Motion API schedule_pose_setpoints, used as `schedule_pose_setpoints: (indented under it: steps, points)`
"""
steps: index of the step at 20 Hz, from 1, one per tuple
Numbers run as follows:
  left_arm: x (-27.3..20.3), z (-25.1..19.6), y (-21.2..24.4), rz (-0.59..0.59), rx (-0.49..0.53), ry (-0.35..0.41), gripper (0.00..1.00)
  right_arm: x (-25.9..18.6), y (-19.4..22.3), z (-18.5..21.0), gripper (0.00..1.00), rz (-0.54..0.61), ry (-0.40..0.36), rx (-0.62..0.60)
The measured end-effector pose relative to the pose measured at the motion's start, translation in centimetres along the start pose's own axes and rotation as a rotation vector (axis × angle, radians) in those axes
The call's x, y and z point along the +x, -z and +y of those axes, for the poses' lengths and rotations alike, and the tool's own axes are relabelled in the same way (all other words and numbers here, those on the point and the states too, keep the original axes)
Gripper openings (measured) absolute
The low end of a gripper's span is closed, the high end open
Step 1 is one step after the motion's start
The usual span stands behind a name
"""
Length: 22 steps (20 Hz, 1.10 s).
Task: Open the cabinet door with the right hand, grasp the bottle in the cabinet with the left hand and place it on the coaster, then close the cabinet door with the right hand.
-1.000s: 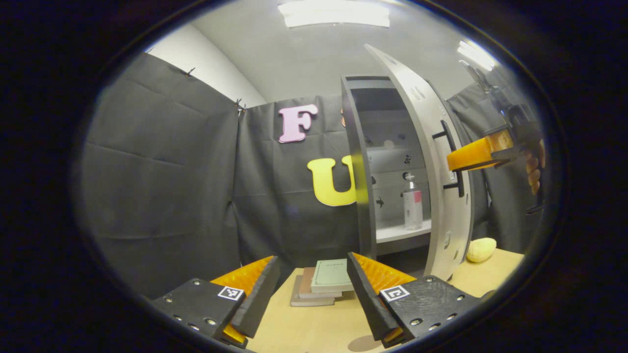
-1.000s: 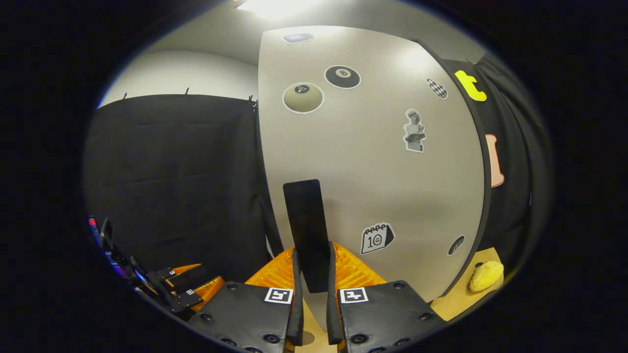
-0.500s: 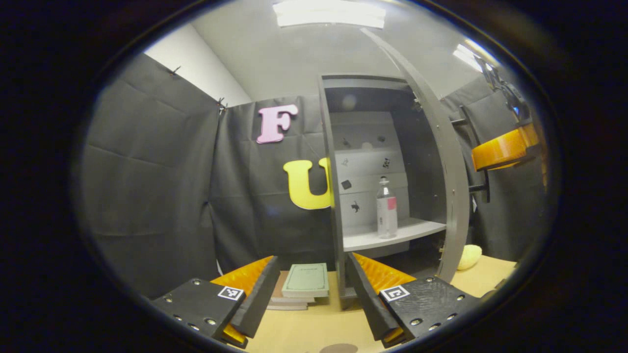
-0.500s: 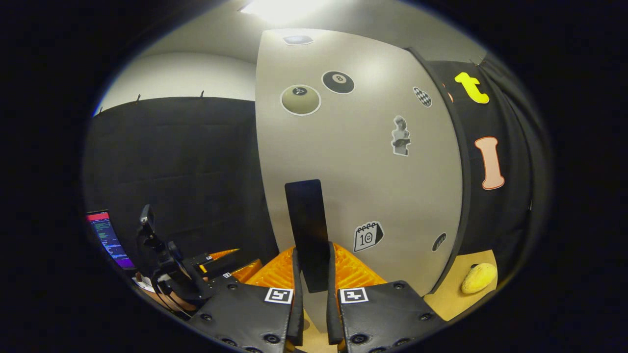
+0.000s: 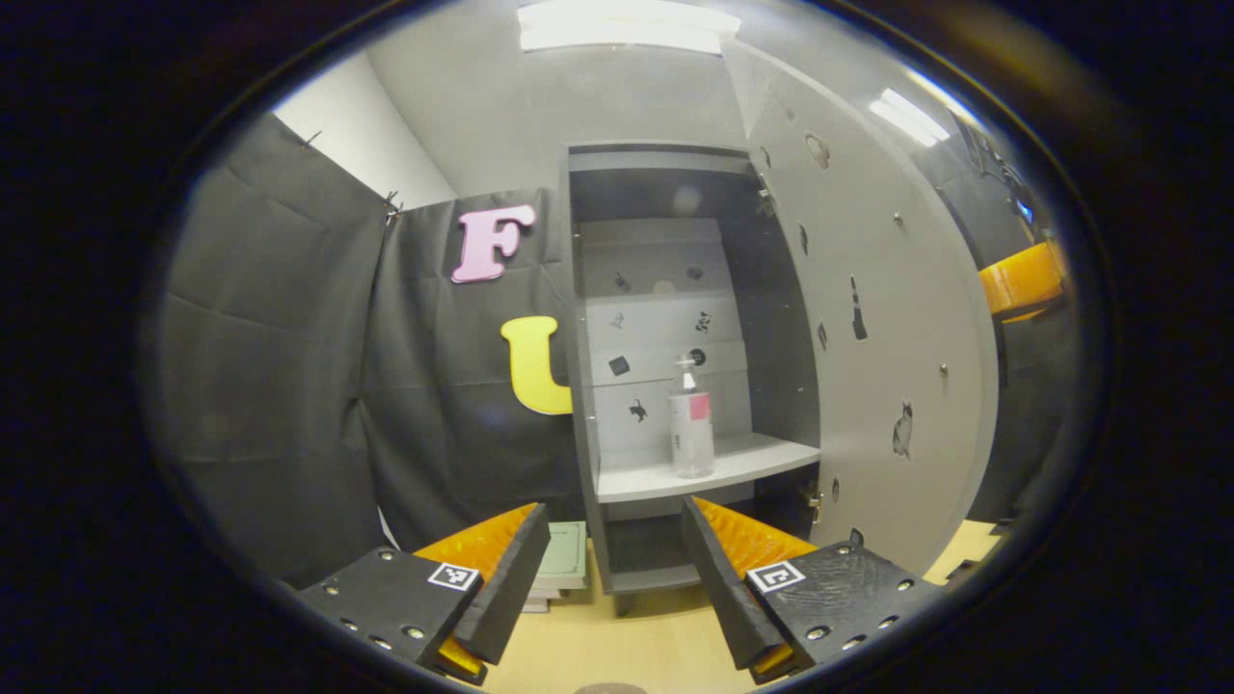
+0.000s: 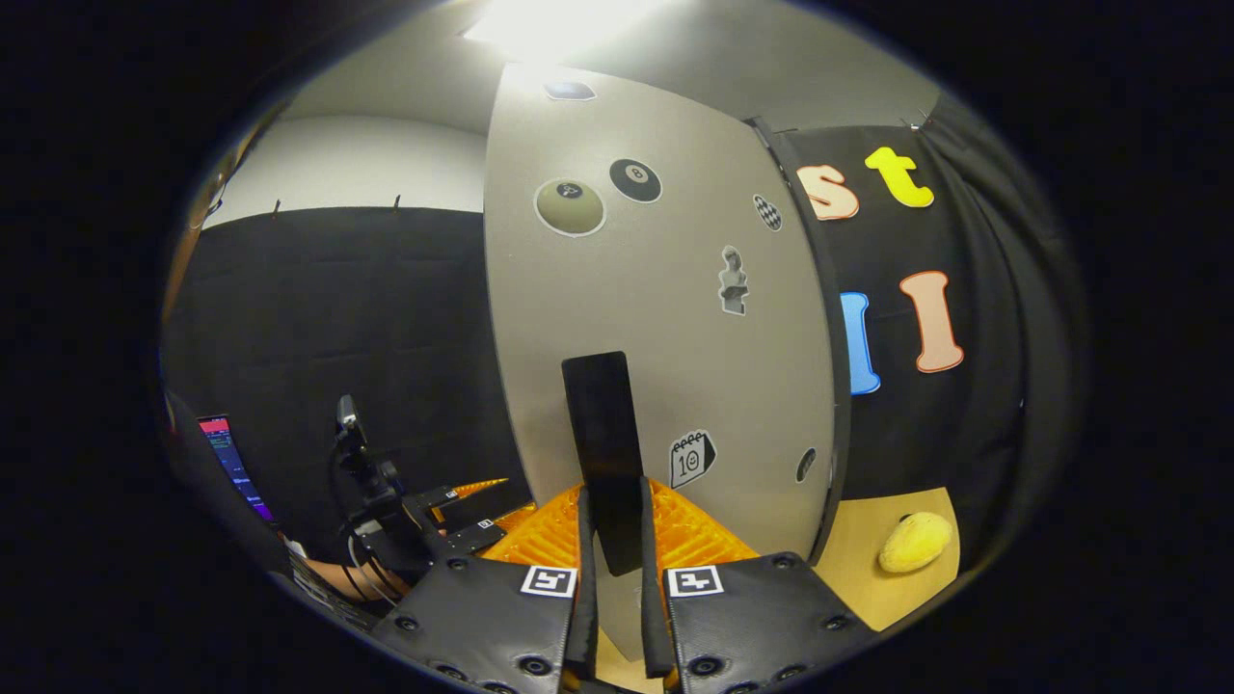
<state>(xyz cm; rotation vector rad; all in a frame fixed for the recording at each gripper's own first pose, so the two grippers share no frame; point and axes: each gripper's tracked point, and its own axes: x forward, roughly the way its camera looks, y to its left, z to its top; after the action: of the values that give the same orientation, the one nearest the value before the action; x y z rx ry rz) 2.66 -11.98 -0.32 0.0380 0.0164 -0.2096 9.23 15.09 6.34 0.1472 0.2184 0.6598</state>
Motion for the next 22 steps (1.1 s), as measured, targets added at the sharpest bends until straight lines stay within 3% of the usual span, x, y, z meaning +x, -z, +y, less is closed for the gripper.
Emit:
schedule_pose_setpoints:
  steps: [2, 8, 11, 14, 15, 19, 22]
  points:
    - [-0.1, -1.3, -0.1, -0.001, -0.003, 0.012, 0.83, -0.9, 0.1, -0.5, 0.16, -0.005, 0.015, 0.008]
    - [-0.5, -4.3, -0.4, -0.002, 0.003, 0.02, 0.85, -2.2, -0.1, -2.2, 0.16, -0.034, 0.039, 0.089]
    - [-0.7, -5.6, -0.5, 0.004, 0.004, 0.011, 0.83, -2.8, -0.2, -2.9, 0.19, -0.046, 0.042, 0.106]
    - [-1.0, -6.5, -0.9, 0.007, 0.005, -0.007, 0.83, -3.6, -0.3, -3.8, 0.16, -0.065, 0.042, 0.129]
    - [-1.2, -6.7, -1.1, 0.002, 0.004, -0.014, 0.82, -3.8, -0.5, -4.2, 0.19, -0.07, 0.047, 0.132]
    - [-1.3, -7.8, -2.0, -0.003, 0.01, -0.033, 0.82, -4.4, -0.7, -5.8, 0.19, -0.094, 0.097, 0.123]
    - [-0.5, -8.5, -2.8, -0.007, 0.008, -0.035, 0.82, -5.0, -0.6, -5.0, 0.19, -0.104, 0.048, 0.175]
